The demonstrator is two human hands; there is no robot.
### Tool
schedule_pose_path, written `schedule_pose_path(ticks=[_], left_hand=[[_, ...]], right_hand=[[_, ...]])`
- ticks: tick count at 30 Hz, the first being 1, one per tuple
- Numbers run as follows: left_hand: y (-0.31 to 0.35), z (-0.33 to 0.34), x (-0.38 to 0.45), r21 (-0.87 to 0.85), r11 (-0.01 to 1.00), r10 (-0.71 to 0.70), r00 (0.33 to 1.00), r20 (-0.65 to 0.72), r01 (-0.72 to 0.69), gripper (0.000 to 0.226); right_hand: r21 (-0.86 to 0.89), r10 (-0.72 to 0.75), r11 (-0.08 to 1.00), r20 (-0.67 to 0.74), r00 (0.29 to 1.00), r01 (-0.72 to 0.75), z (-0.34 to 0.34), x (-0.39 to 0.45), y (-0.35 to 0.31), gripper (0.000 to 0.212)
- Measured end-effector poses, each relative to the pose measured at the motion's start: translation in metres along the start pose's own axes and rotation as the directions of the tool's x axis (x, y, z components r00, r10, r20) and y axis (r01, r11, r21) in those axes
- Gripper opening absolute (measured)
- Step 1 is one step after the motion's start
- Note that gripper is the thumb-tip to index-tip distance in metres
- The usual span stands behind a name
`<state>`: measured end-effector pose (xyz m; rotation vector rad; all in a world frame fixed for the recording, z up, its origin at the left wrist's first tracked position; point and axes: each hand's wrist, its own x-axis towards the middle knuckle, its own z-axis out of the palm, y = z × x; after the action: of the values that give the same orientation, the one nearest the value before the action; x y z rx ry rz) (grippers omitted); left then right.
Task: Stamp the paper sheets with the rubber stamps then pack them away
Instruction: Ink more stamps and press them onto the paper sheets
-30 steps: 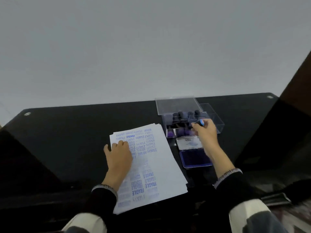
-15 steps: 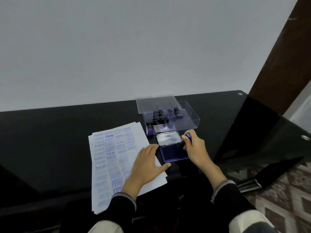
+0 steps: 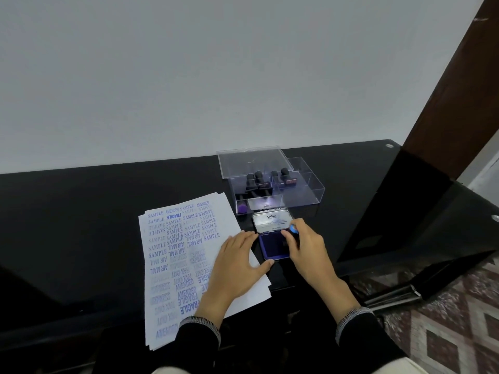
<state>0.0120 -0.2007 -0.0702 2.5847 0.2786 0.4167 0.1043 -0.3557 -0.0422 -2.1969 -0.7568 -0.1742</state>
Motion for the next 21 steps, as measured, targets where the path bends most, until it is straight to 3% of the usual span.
schedule_pose_path(ticks=[4,11,21], left_hand=[[0.001,-0.001,-0.001,0.001,1.000,-0.002,1.000,-0.003,0.002,0.071],[0.002,-0.001,0.000,0.005,1.000,-0.006,1.000,-0.003,0.006,0.071],[0.002,-0.001,0.000,0.003,1.000,-0.012,1.000,0.005,0.012,0.071]], right_hand=[[-0.050,-0.034,0.998,-0.026,0.999,0.032,0.008,0.000,0.001,0.009],[0.026,0.036,0.999,-0.108,0.994,-0.034,0.004,-0.005,0.003,0.009],[-0.033,0.000,0.999,-0.113,0.994,-0.004,0.015,-0.012,0.005,0.012]])
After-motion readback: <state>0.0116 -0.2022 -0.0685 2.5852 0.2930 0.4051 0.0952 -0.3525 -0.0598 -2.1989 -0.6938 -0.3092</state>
